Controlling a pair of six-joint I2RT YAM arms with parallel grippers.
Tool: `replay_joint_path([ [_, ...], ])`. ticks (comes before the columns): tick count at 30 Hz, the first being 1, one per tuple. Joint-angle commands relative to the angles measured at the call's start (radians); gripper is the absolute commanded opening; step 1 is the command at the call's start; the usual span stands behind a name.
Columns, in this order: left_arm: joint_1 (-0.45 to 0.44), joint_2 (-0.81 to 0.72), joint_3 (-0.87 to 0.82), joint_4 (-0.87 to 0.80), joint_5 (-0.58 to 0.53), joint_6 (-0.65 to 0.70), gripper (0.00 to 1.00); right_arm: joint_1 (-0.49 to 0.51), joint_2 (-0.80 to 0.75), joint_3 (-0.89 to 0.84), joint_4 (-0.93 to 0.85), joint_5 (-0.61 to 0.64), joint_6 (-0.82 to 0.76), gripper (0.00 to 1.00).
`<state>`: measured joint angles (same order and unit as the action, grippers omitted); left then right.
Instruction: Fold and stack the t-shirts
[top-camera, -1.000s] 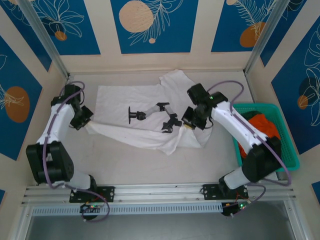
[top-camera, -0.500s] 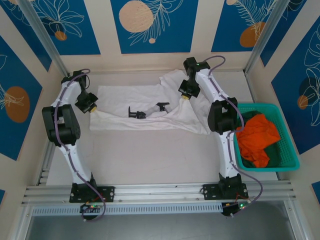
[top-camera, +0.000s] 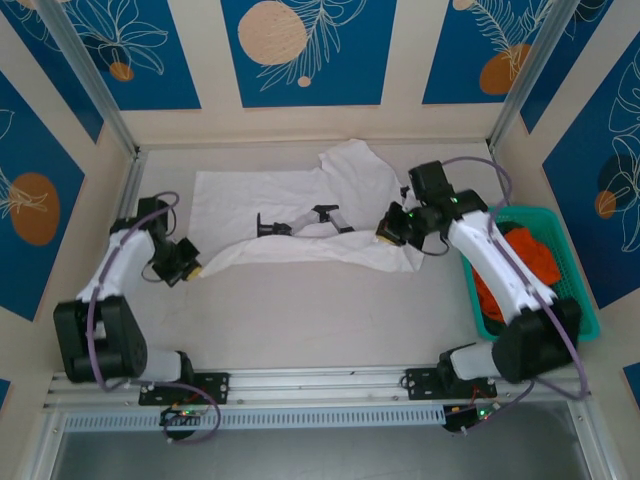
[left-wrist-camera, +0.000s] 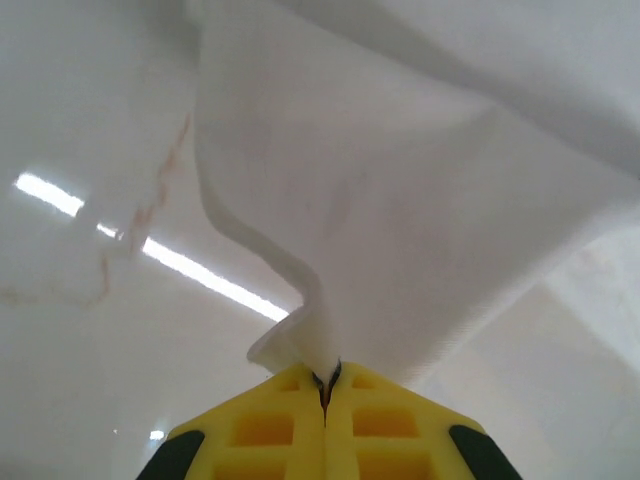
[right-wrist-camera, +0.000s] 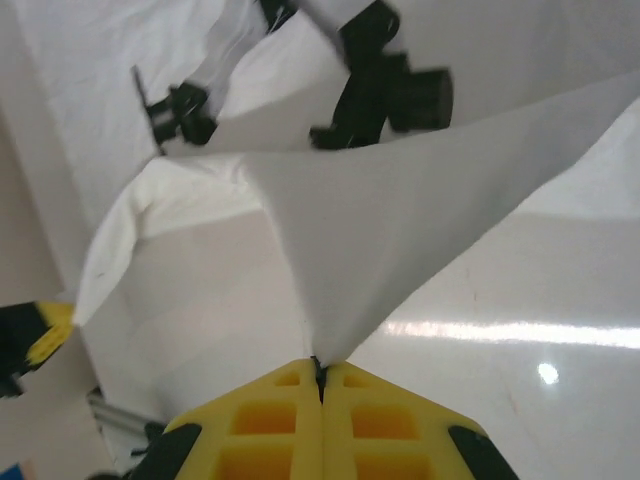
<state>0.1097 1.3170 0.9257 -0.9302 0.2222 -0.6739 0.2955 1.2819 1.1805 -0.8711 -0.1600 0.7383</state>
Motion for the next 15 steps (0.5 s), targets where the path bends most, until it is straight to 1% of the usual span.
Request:
replay_joint_path([
  [1,-0.019,-0.163,-0.137,0.019,0.06,-0.053,0.0,0.013,-0.157,-0.157,-0.017,-0.102,-0.002,0.0],
  [5,-0.023,-0.295,-0.229,-0.067,0.002,-0.064,0.0,0.024,-0.383,-0.31,-0.183,-0.115,0.054,0.0],
  [7,-0.024,-0.339,-0.254,-0.092,0.004,-0.089,0.0,0.028,-0.459,-0.363,-0.283,-0.13,0.064,0.0],
  [9,-0.025,-0.367,-0.247,-0.13,-0.013,-0.111,0.0,0.047,-0.521,-0.404,-0.37,-0.136,0.089,0.0],
  [10,-0.024,-0.383,-0.233,-0.162,-0.047,-0.115,0.0,0.06,-0.548,-0.422,-0.406,-0.154,0.096,0.0],
  [12,-0.024,-0.389,-0.205,-0.208,-0.111,-0.111,0.0,0.095,-0.593,-0.425,-0.491,-0.13,0.126,0.0],
  [13,-0.024,-0.389,-0.197,-0.218,-0.125,-0.113,0.0,0.116,-0.619,-0.426,-0.53,-0.114,0.156,0.0],
  [15,-0.024,-0.388,-0.192,-0.215,-0.12,-0.128,0.0,0.157,-0.656,-0.43,-0.551,-0.116,0.196,0.0],
])
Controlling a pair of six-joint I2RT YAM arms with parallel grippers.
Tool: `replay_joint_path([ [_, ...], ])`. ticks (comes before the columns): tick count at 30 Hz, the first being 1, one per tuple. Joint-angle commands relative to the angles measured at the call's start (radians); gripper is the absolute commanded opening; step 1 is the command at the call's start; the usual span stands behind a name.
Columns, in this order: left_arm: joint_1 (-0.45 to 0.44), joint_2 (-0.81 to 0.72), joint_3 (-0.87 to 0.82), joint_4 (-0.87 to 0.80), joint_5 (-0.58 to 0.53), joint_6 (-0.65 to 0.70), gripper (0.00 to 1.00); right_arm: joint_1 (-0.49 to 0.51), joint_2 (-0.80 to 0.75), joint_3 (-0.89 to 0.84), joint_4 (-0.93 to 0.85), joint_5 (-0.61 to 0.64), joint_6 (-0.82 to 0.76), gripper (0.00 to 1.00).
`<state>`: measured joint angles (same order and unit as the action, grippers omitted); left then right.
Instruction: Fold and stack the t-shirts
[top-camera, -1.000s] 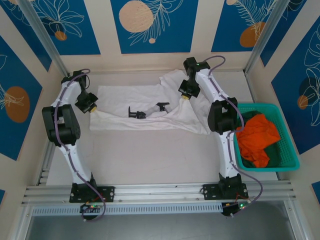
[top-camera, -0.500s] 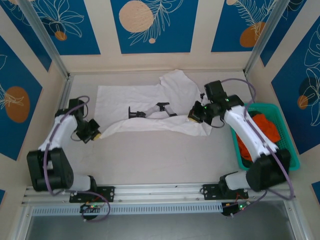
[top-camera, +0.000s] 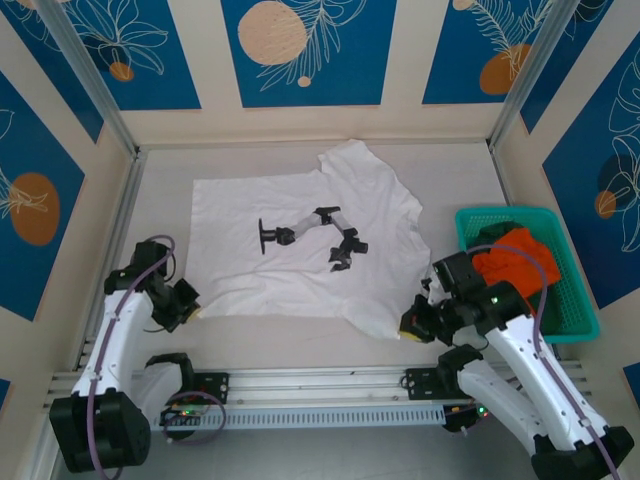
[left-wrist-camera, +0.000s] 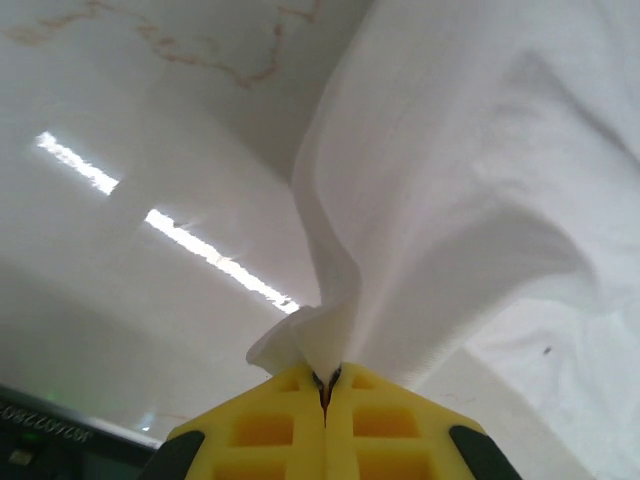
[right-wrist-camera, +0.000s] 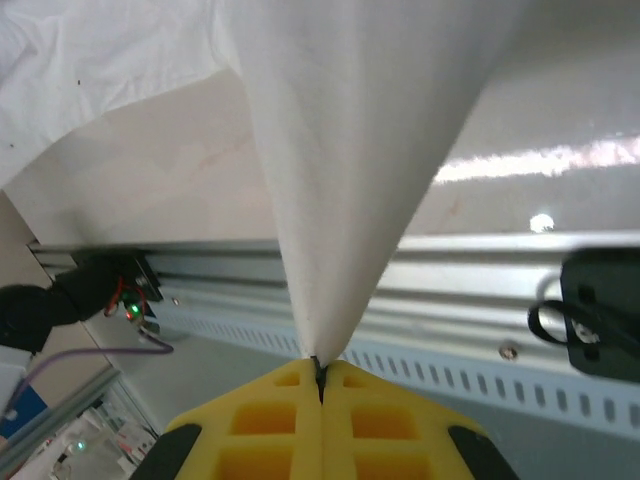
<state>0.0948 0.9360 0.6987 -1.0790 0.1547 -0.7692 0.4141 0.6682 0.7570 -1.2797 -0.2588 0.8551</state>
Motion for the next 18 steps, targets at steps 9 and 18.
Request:
replay_joint_path([
  [9,-0.01,0.046,0.097,-0.074,-0.085,-0.04,0.0,0.2,-0.006,-0.009,-0.127,0.184,0.283,0.0],
  [18,-0.008,0.212,0.285,-0.015,-0.09,-0.003,0.0,0.152,0.331,0.205,0.087,0.292,0.176,0.0],
])
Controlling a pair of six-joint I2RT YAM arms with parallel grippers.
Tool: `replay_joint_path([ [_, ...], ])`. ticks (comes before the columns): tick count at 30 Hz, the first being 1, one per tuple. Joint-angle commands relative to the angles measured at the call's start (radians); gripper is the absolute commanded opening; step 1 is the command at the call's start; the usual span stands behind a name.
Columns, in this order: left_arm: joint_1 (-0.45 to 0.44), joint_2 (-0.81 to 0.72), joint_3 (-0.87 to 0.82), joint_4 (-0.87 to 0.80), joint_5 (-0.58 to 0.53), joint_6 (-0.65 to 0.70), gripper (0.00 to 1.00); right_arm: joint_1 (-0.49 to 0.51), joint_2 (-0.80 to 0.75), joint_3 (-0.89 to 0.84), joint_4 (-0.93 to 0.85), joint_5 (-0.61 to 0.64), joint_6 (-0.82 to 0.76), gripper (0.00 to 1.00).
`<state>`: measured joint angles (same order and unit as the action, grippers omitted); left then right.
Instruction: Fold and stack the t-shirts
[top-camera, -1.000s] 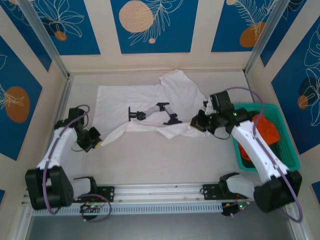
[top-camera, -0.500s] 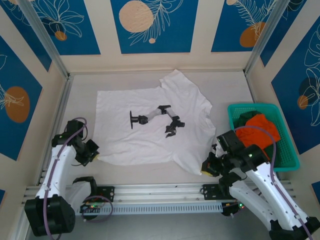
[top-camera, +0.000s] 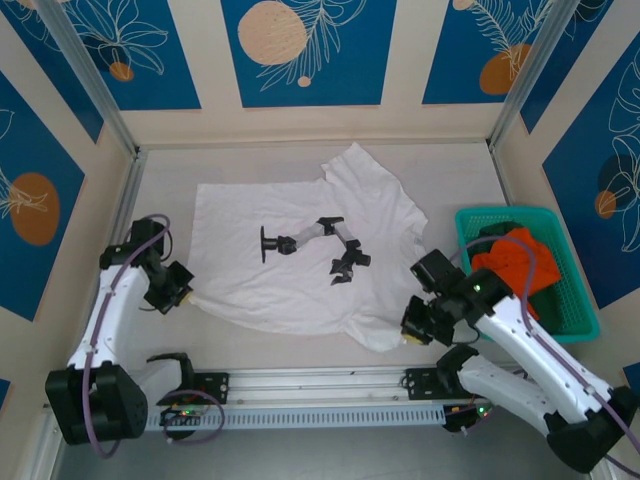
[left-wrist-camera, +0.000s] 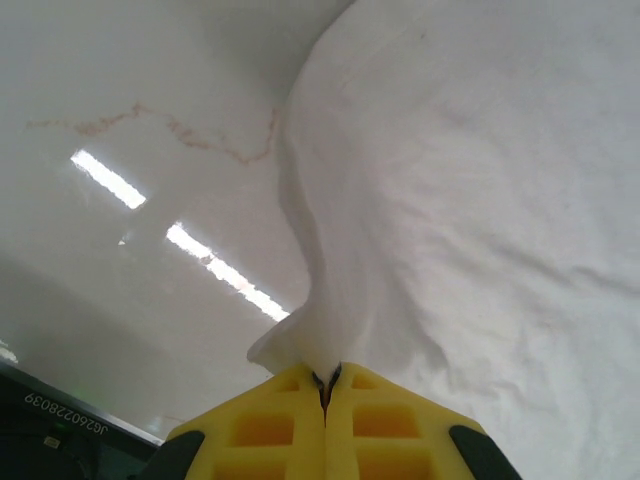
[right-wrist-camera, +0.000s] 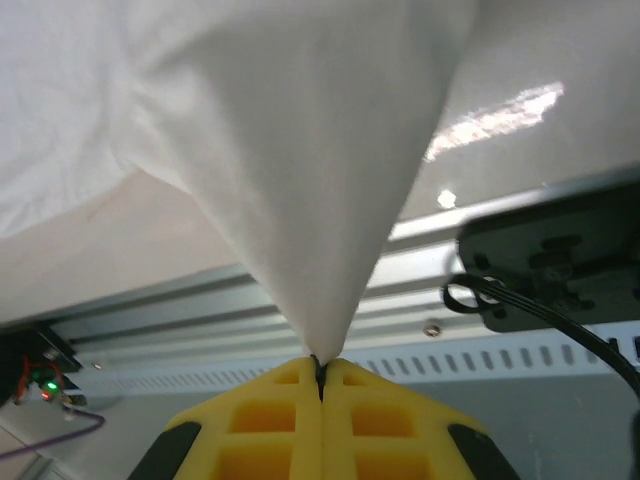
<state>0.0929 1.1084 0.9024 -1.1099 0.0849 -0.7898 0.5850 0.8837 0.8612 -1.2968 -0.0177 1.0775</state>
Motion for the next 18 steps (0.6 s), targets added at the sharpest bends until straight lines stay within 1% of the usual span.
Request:
replay_joint_path([
  [1,-0.005,0.064,0.111,0.02,-0.024,0.021,0.0,-0.027,0.184,0.159,0.107,0.067,-0.08,0.0],
  [3,-0.003,0.11,0.162,0.03,-0.021,0.027,0.0,-0.046,0.325,0.271,0.091,0.122,-0.135,0.0],
  [5,-0.002,0.165,0.215,0.044,-0.014,0.035,0.0,-0.084,0.446,0.369,0.079,0.149,-0.188,0.0],
  [9,0.008,0.32,0.335,0.055,0.019,0.051,0.0,-0.177,0.668,0.539,0.107,0.169,-0.292,0.0],
  [12,0.012,0.435,0.416,0.071,0.047,0.061,0.01,-0.226,0.843,0.689,0.107,0.182,-0.355,0.0],
  [16,0.02,0.598,0.522,0.053,0.049,0.079,0.01,-0.272,1.095,0.94,0.052,0.153,-0.414,0.0],
  [18,0.026,0.658,0.55,0.053,0.054,0.082,0.01,-0.286,1.195,1.077,0.009,0.161,-0.428,0.0],
])
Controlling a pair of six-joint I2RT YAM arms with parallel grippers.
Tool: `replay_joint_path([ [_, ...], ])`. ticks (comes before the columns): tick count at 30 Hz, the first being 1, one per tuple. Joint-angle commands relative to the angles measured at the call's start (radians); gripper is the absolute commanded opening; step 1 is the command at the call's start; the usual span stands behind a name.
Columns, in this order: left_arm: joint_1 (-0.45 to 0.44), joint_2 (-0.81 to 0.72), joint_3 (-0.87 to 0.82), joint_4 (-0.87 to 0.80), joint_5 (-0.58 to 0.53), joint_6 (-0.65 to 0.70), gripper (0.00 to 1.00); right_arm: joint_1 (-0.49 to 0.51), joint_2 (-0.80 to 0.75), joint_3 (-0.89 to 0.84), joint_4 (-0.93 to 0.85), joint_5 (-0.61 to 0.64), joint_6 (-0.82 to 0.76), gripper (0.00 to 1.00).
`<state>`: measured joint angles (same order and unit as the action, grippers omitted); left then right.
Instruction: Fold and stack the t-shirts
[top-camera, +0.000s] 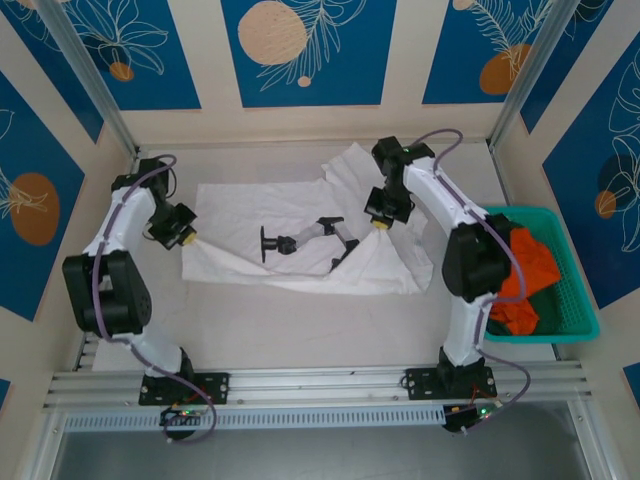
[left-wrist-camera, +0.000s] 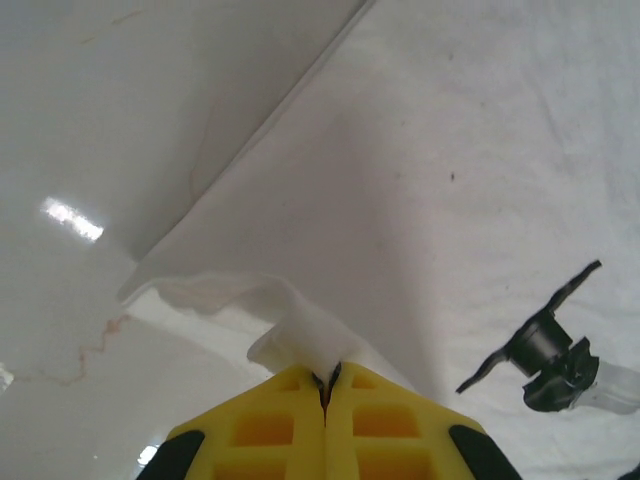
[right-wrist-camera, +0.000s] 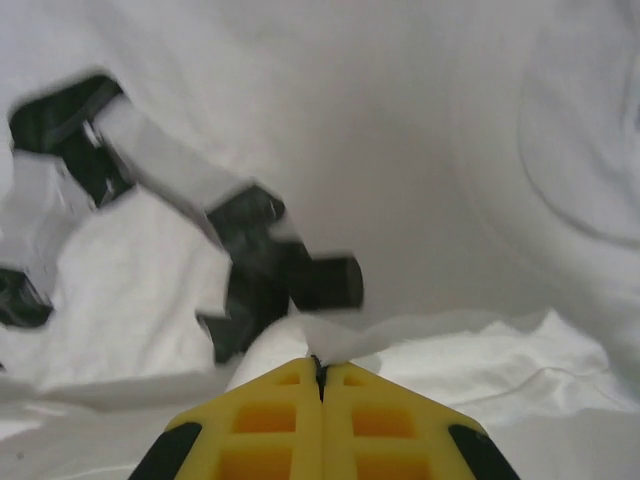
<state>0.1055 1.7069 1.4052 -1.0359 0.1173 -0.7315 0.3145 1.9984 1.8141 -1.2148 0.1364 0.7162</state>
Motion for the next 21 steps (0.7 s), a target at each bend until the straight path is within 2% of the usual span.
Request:
replay_joint_path([
  [1,0.018,0.086,0.058,-0.017,0.025,0.022,0.01,-0.02,0.136,0.185,-0.092,0.016,-0.071,0.0],
  [5,0.034,0.169,0.094,-0.016,0.016,0.017,0.02,-0.056,0.268,0.357,-0.147,0.04,-0.065,0.0],
  [7,0.039,0.204,0.113,-0.019,0.019,0.02,0.08,-0.076,0.316,0.415,-0.154,0.02,-0.066,0.0],
  [8,0.04,0.217,0.118,-0.021,0.019,0.025,0.1,-0.082,0.335,0.435,-0.154,0.005,-0.072,0.03],
  [9,0.041,0.229,0.125,-0.023,0.015,0.029,0.15,-0.088,0.357,0.459,-0.162,-0.004,-0.075,0.13],
  [10,0.044,0.239,0.133,-0.025,0.013,0.035,0.26,-0.095,0.376,0.49,-0.179,-0.011,-0.077,0.29],
  [11,0.048,0.244,0.14,-0.031,0.013,0.039,0.3,-0.099,0.383,0.507,-0.189,-0.023,-0.082,0.39],
  [12,0.051,0.241,0.147,-0.033,0.016,0.046,0.32,-0.105,0.38,0.515,-0.196,-0.038,-0.085,0.44],
  [13,0.052,0.234,0.162,-0.035,0.009,0.055,0.38,-0.111,0.359,0.51,-0.193,-0.053,-0.086,0.48],
  [16,0.04,0.172,0.188,-0.034,-0.017,0.095,0.57,-0.125,0.216,0.401,-0.117,-0.116,-0.081,0.56],
  [18,0.003,0.106,0.176,-0.03,-0.041,0.115,0.6,-0.123,0.068,0.225,-0.015,-0.175,-0.075,0.56],
  [21,-0.105,-0.02,0.082,-0.009,-0.054,0.13,0.58,-0.105,-0.199,-0.143,0.164,-0.265,-0.053,0.53],
])
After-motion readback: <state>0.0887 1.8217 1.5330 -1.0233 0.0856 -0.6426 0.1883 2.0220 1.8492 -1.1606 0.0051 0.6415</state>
